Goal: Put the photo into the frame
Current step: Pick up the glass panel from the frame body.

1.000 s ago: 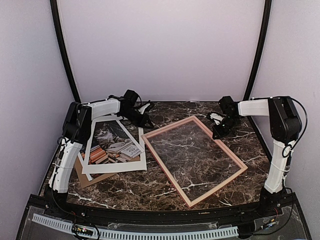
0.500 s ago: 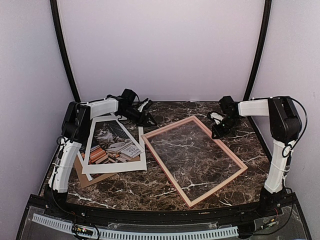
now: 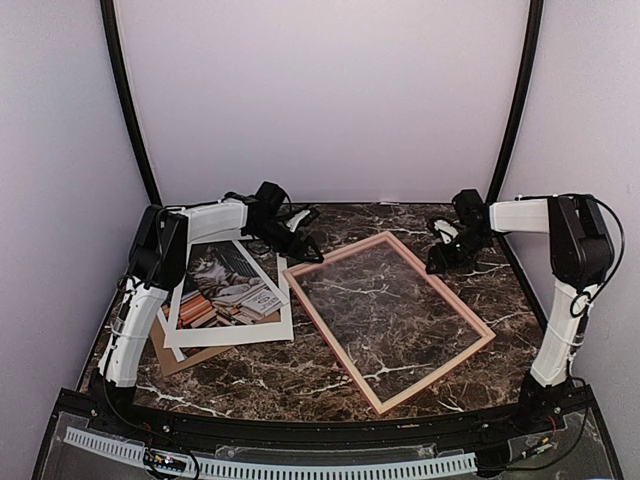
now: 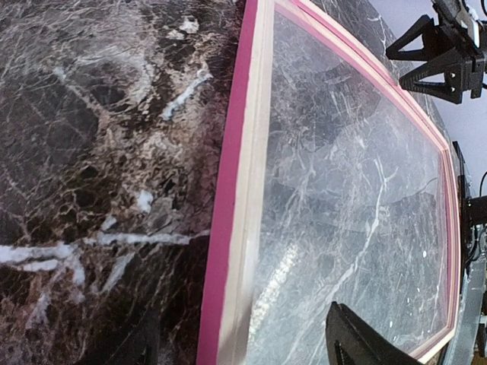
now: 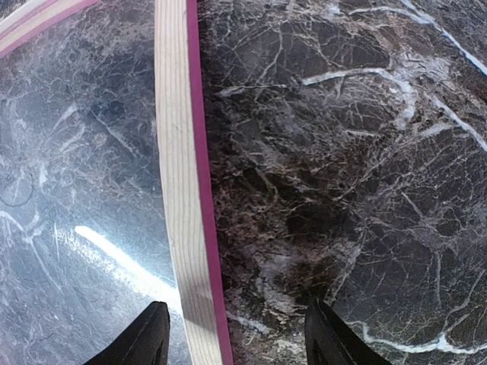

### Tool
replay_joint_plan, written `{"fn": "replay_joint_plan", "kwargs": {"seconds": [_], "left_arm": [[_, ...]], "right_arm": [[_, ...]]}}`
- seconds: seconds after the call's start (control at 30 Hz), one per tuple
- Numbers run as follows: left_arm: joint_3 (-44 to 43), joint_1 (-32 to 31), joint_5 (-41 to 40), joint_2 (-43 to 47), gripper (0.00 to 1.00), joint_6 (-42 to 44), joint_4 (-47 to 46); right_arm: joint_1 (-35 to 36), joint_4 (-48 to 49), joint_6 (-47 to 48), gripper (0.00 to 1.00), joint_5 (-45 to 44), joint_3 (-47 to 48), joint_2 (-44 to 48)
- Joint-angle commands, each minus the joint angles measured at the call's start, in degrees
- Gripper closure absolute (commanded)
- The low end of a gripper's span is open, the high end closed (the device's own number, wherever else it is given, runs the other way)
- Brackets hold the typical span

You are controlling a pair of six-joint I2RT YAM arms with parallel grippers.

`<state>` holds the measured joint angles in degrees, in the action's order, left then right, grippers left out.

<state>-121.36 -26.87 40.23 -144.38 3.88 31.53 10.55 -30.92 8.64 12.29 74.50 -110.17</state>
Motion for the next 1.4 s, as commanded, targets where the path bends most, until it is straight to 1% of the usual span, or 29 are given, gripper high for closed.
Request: {"fn": "replay_joint_plan", "kwargs": {"seconds": [0.0,0.1,0.23,0.4,0.53,0.77,1.0,1.1,1.17,1.37], "left_arm": [[-1.2,-1.3,-2.5,-0.6,0.22,2.9,3.2],[-1.4,-1.9,-3.4,-1.0,0.23,3.3,3.4],[-2.1,-2.6,-6.6,-1.9,0.27,3.8,4.3],[-2.7,-2.6,-11.4,-2.3,0.39,4.1,4.4],[-2.7,-2.5,-12.4,-2.4,0.46,4.7,4.3],[-2.7,-1.2,-7.2,-2.4,0.61,3.3,3.6],[-3.0,-0.2,-5.3,-2.3,0.7,2.8,3.7],[-3.0,0.5,-3.4,-2.3,0.78,2.0,3.3],[-3.1,0.7,-2.8,-2.3,0.81,1.7,3.0],[-3.0,1.1,-2.1,-2.6,0.86,1.4,2.9]], "right_arm": [[-0.4,1.6,-1.3,0.38,1.8,-1.4,2.1],[-0.5,1.7,-1.8,0.38,1.8,-2.2,2.1],[-0.4,1.7,-2.3,0.39,1.9,-3.1,1.8],[-0.4,1.8,-2.7,0.4,2.1,-3.2,1.3],[-0.5,1.6,-2.7,0.4,1.8,-3.0,0.9],[-0.4,1.4,-2.6,0.4,1.5,-2.9,0.2],[-0.4,1.2,-2.5,0.41,1.3,-2.4,-0.6],[-0.4,1.2,-2.5,0.41,1.3,-2.3,-1.0],[-0.4,1.1,-2.5,0.41,1.4,-2.3,-1.1],[-0.4,1.2,-2.4,0.41,1.3,-2.3,-1.4]]}}
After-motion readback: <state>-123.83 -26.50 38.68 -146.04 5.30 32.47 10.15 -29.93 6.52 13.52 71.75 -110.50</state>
